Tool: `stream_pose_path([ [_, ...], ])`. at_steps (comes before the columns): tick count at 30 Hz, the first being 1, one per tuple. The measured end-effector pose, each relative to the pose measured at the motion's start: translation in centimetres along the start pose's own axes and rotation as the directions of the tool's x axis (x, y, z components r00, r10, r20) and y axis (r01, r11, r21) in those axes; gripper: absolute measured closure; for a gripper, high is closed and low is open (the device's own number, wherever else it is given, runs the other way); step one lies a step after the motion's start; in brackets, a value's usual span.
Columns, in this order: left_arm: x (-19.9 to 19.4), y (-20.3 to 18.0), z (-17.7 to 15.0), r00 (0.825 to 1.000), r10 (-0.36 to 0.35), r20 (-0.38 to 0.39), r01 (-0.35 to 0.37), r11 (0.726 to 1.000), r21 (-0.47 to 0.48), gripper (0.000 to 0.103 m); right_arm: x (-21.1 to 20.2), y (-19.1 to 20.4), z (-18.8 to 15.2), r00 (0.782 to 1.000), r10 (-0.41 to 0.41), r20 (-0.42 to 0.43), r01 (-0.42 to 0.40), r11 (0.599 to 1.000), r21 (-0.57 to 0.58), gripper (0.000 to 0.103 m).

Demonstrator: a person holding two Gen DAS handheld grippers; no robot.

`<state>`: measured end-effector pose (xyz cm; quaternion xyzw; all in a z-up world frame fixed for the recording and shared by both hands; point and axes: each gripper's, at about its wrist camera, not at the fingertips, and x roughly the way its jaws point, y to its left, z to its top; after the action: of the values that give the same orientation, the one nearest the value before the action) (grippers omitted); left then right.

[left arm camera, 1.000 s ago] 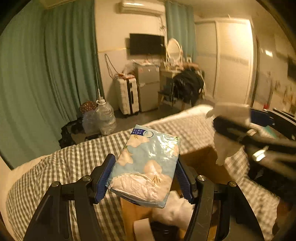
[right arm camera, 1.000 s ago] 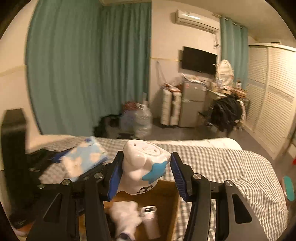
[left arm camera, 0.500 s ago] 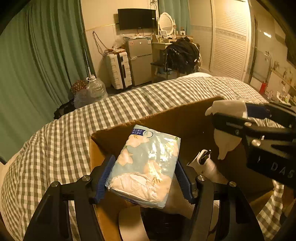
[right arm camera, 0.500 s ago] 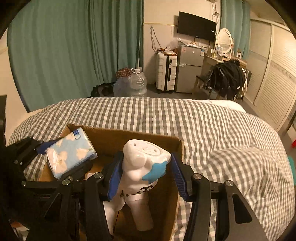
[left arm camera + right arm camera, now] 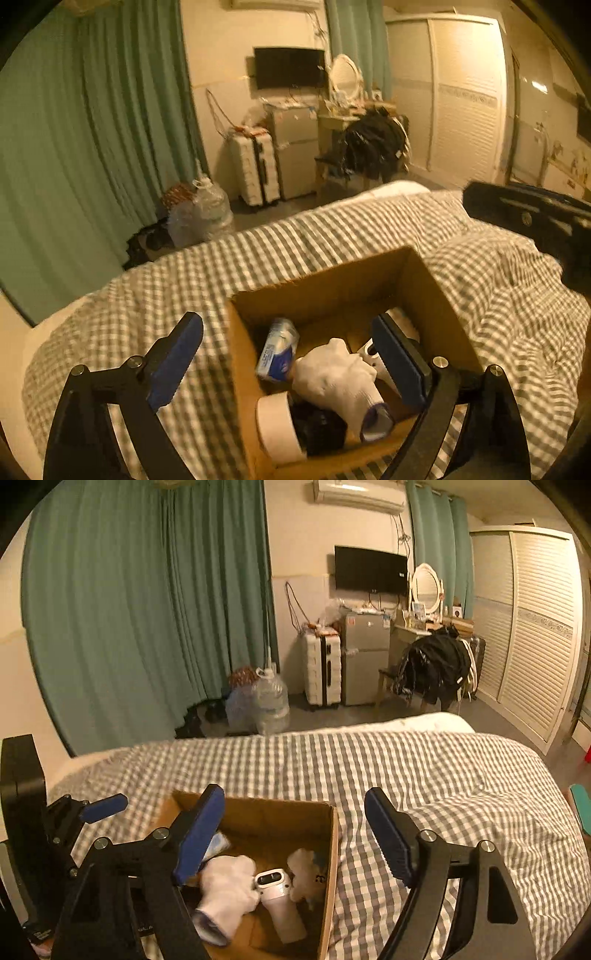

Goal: Organize objects
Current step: 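Carry tissue pack and figurine into the box and release both tools, then grasp the white tube with the left tool while the right tool grasps the earbud case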

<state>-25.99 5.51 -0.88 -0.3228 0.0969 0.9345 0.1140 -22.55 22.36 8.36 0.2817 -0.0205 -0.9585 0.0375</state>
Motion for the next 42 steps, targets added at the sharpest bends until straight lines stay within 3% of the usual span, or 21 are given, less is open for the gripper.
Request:
stream_pose_path([
  [11, -13.0, -0.1, 1.2, 0.990, 0.109, 0.087, -0.105, 0.993, -0.055, 0.005, -13.7, 3.3, 2.4, 0.998, 0.029, 0.063, -0.018, 0.985, -0.170, 0.025],
  [18, -16.7, -1.1, -3.3, 0.986, 0.132, 0.102, -0.125, 0.989, -0.074, 0.004, -18.6, 4.1, -1.6, 0.999, 0.050, 0.007, -0.047, 0.965, -0.257, 0.025],
  [22, -16.0, -2.2, -6.9, 0.988, 0.140, 0.062, -0.134, 0.987, -0.088, 0.004, -18.2, 4.3, -6.0, 0.997, 0.052, -0.061, -0.068, 0.953, -0.295, 0.025],
  [27, -11.8, -4.1, -11.6, 0.985, 0.161, -0.056, -0.165, 0.983, -0.079, 0.004, -14.9, 4.3, -12.1, 0.989, 0.033, -0.145, -0.084, 0.931, -0.357, 0.025],
  [32, -7.9, -6.5, -16.6, 0.972, 0.153, -0.176, -0.160, 0.987, -0.029, 0.004, -11.1, 3.8, -17.5, 0.964, 0.046, -0.262, -0.145, 0.917, -0.372, 0.025],
  [39, -3.4, -8.8, -22.1, 0.944, 0.098, -0.316, -0.092, 0.995, 0.036, 0.005, -7.6, 2.0, -21.2, 0.933, 0.053, -0.355, -0.168, 0.939, -0.301, 0.025],
  [42, -2.0, -9.6, -23.3, 0.930, 0.051, -0.364, -0.040, 0.998, 0.038, 0.013, -7.1, 1.5, -21.1, 0.926, 0.075, -0.370, -0.182, 0.947, -0.264, 0.025],
])
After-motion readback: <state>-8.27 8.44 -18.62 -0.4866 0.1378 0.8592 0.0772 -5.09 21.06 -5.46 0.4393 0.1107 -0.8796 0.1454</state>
